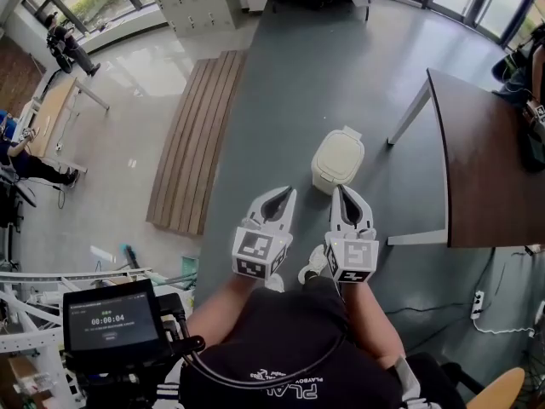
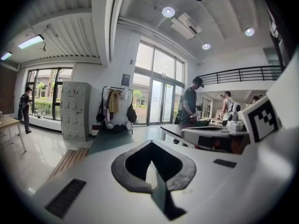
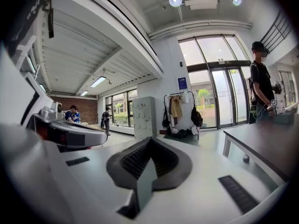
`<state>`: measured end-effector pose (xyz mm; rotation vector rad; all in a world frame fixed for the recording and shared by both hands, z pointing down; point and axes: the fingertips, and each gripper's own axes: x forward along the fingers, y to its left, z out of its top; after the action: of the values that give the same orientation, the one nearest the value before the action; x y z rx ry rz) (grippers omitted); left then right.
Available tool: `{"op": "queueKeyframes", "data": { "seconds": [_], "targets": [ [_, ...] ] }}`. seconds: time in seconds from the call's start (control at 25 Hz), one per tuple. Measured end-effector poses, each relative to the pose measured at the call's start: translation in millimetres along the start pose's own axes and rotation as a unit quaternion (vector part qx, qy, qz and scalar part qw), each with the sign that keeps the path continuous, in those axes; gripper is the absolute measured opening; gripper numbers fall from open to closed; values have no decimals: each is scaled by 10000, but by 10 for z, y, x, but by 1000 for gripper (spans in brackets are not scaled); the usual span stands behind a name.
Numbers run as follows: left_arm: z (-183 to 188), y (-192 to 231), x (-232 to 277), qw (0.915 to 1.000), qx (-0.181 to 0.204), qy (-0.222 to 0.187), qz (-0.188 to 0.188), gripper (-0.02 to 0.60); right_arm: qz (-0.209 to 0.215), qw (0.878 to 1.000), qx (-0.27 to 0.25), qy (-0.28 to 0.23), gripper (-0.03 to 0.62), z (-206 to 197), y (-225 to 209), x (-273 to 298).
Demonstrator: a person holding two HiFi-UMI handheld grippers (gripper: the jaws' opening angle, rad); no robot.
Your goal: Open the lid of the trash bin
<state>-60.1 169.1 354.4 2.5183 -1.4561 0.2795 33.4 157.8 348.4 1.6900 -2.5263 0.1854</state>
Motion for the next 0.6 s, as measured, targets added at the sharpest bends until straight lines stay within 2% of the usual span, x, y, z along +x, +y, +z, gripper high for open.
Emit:
{"op": "queueKeyframes", "data": {
  "seconds": [0.4,0.6],
  "targets": [
    [234,-53,110,9995,101,-277,-92,-2,69,9996,-253,-133,-2,201,72,-50],
    [306,-138,169,9996,109,-264,-92,-2,119,9995,-258,-121,-2,265,-14,-60]
  ]
}}
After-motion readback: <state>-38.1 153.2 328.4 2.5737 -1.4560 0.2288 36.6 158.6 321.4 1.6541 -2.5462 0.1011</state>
